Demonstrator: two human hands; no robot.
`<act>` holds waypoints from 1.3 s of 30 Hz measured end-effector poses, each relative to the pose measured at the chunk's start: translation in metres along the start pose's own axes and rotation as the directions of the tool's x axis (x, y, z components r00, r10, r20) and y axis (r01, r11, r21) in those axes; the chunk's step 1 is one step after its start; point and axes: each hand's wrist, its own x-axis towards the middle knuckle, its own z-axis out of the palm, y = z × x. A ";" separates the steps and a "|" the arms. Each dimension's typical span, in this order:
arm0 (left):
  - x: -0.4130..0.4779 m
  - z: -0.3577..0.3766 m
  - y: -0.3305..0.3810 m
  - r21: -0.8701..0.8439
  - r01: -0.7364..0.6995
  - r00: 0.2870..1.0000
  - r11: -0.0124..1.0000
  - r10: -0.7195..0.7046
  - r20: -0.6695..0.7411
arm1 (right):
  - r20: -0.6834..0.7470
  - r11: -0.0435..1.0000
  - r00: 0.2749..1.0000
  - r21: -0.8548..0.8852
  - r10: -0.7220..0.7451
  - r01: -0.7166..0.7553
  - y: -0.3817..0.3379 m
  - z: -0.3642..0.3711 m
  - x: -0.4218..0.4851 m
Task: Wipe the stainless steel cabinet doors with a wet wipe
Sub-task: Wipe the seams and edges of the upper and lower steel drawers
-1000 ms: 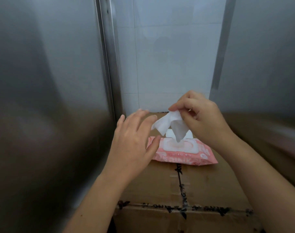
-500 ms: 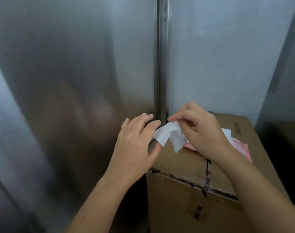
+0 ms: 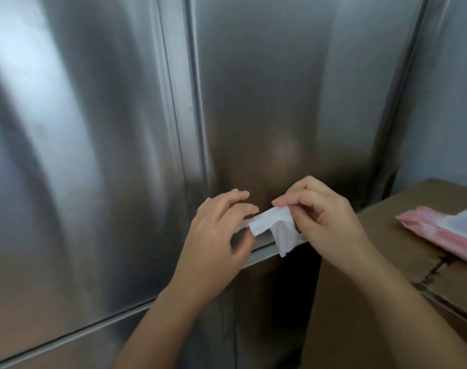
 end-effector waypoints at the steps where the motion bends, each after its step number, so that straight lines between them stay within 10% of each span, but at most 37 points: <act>1: -0.008 -0.013 -0.002 0.011 0.022 0.999 1.000 -0.022 -0.024 | 0.030 1.000 1.000 0.022 -0.005 0.004 -0.008 0.009 0.000; 21: -0.210 -0.299 0.001 0.292 0.431 0.891 0.854 -0.352 -0.287 | 0.313 0.845 0.892 0.520 -0.325 0.125 -0.256 0.222 -0.081; 39: -0.347 -0.466 0.002 0.490 0.671 0.741 0.557 -0.471 -0.478 | 0.523 0.708 0.763 0.695 -0.380 -0.124 -0.422 0.340 -0.124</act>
